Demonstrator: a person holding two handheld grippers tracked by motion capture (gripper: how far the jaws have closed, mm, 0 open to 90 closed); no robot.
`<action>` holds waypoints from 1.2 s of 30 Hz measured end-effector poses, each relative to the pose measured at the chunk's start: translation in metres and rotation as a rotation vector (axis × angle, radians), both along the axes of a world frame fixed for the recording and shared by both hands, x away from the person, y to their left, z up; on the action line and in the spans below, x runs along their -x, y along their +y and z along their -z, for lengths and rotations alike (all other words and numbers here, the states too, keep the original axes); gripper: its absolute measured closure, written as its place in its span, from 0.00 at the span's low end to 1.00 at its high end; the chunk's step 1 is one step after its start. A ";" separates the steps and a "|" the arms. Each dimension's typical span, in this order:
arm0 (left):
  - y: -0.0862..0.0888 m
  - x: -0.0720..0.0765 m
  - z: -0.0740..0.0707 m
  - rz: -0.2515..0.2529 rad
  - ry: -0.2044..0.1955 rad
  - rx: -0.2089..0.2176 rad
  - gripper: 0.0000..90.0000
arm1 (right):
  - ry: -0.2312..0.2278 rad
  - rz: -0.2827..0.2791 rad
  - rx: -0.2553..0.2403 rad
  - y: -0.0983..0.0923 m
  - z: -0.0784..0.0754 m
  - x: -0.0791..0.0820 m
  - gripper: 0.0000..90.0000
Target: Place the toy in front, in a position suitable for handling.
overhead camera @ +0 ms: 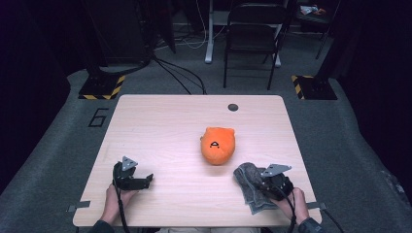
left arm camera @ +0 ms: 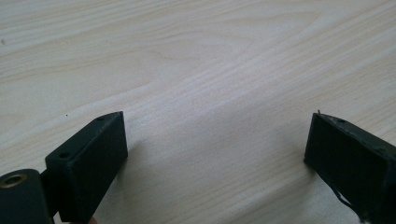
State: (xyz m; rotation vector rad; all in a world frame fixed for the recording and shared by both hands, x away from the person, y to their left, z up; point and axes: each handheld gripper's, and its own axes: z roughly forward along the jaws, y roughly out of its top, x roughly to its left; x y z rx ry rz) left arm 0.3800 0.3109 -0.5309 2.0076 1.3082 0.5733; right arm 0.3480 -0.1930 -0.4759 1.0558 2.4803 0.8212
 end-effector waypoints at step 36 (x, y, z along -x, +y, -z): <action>0.000 0.000 0.000 0.000 0.000 0.000 0.06 | 0.011 0.438 -0.010 -0.078 0.025 -0.096 0.40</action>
